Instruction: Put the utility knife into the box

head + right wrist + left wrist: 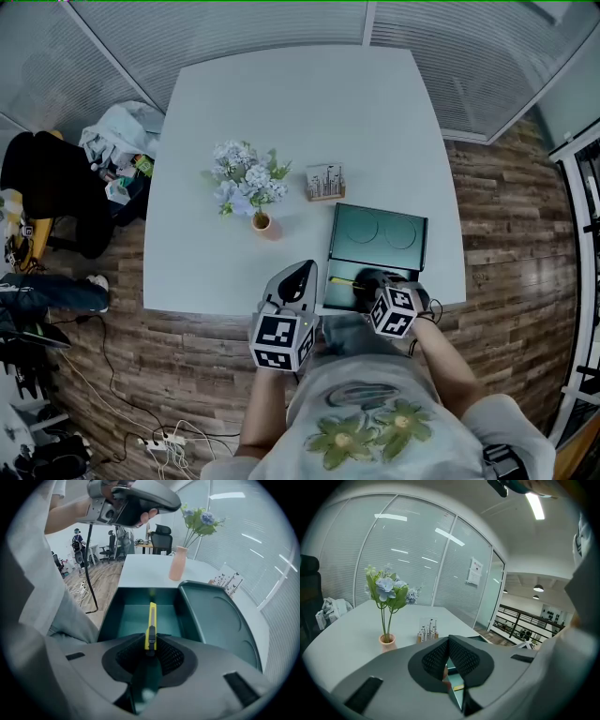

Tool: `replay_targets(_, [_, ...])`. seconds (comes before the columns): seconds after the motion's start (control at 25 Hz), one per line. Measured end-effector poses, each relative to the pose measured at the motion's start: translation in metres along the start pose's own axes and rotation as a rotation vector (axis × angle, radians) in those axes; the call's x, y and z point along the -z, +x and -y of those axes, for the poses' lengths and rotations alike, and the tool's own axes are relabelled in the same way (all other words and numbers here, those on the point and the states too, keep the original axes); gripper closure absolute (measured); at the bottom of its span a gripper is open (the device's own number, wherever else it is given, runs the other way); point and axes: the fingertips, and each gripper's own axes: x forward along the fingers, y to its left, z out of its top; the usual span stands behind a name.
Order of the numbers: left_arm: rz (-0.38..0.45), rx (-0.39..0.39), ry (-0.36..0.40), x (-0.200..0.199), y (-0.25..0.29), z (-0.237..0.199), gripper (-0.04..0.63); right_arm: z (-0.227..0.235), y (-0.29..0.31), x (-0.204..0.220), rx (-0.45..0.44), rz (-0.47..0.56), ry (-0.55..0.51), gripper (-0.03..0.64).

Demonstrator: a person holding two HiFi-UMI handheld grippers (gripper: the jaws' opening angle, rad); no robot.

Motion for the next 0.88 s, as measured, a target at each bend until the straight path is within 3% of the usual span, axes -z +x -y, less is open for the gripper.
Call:
replay_targets(0.28, [-0.006,0.001,0.000,0.0011,0.0023,0.0008,0.594,-0.0025,0.0071,0.0111,-0.024,-0.052,0.002,0.534])
replay_targets(0.88, [-0.017,0.007,0.011,0.0038,0.0041,0.0064,0.594,-0.0055,0.0074,0.0111,-0.022,-0.063,-0.005,0.495])
